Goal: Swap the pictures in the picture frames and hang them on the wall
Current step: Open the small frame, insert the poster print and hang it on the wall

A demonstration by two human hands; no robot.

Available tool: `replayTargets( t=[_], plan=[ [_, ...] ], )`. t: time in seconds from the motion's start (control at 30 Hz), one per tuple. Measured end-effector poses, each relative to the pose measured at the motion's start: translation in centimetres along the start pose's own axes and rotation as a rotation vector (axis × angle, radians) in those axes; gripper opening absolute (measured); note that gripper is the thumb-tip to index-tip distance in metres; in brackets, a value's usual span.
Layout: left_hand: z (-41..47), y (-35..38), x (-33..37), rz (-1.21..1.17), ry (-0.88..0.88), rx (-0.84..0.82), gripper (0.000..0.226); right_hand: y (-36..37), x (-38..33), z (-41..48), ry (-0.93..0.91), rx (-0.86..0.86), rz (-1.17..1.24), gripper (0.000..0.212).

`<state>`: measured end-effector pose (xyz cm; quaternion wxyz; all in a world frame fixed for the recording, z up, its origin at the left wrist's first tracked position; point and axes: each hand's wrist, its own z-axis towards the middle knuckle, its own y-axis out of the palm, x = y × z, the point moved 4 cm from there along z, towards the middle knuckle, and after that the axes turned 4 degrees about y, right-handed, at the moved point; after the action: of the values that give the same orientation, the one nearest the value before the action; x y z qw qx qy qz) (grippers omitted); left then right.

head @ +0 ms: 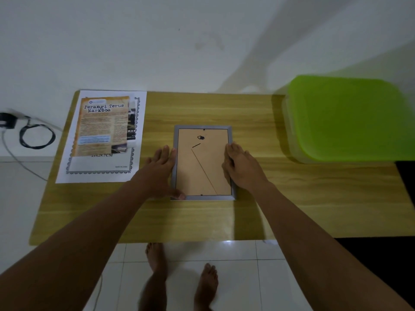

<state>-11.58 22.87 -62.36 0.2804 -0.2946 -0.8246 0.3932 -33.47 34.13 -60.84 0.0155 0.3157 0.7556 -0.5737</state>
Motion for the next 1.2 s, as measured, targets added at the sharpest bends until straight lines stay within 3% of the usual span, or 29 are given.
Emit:
replayTargets(
  t=[0.8,0.9,1.03,1.2],
  plan=[
    [-0.3,0.0,0.0,-0.013,-0.008,0.01,0.142,0.1,0.4,0.1,-0.023,-0.009,0.05,0.054],
    [-0.1,0.2,-0.1,-0.008,0.002,0.033,0.143,-0.8,0.3,0.9,-0.017,0.068,0.061,0.048],
    [0.1,0.4,-0.3,-0.012,0.012,0.045,0.143,-2.2,-1.0,4.1,-0.069,0.192,-0.099,0.047],
    [0.2,0.6,-0.4,-0.027,0.026,0.046,0.143,-2.9,-2.9,8.9,-0.14,0.206,-0.166,0.04]
  ],
)
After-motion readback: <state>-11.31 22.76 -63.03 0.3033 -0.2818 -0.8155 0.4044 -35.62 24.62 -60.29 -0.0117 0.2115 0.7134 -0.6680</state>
